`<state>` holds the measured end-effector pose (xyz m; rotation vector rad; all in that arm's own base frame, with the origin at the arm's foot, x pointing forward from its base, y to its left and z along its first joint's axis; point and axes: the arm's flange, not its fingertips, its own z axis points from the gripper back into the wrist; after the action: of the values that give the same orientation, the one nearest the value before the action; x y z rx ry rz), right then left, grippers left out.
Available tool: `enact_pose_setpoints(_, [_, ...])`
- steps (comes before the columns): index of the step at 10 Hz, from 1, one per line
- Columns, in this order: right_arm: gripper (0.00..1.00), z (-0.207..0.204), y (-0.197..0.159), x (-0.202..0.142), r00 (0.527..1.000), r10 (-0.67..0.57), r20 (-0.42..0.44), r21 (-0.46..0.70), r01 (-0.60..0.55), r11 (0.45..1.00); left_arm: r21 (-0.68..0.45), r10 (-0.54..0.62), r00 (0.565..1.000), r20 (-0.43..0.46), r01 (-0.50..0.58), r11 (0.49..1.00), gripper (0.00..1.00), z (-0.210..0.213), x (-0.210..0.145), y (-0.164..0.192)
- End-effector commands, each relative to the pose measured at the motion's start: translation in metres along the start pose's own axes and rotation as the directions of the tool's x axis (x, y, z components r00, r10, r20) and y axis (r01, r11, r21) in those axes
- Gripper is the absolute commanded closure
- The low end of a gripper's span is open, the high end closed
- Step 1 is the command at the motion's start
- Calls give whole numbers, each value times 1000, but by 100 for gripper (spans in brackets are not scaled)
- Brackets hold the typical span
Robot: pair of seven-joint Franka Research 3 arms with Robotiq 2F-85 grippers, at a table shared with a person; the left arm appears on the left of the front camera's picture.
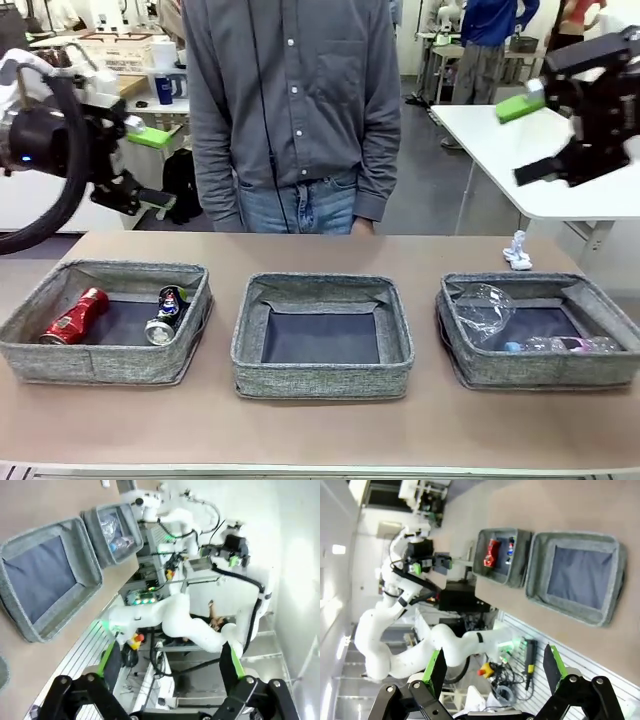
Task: Sort the waste into the appropriate baskets.
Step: Place the picked waste into the Fabric basket indicated by the person, then pick up the waste item pointed out by the person.
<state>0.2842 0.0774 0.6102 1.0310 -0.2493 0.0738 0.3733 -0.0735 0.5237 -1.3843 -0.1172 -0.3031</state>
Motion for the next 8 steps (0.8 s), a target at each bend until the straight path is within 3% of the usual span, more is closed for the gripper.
enact_pose_setpoints(1, [0,-4,28,-23,996,-68,51,-50,71,996,-38,52,997,60,-50,998,0,1,1,5])
enact_pose_setpoints(2, [0,0,0,0,1000,0,0,0,0,1000,0,0,1000,0,0,1000,0,0,0,0])
enact_pose_setpoints(8, [0,0,0,0,1000,0,0,0,0,1000,0,0,1000,0,0,1000,0,0,0,0])
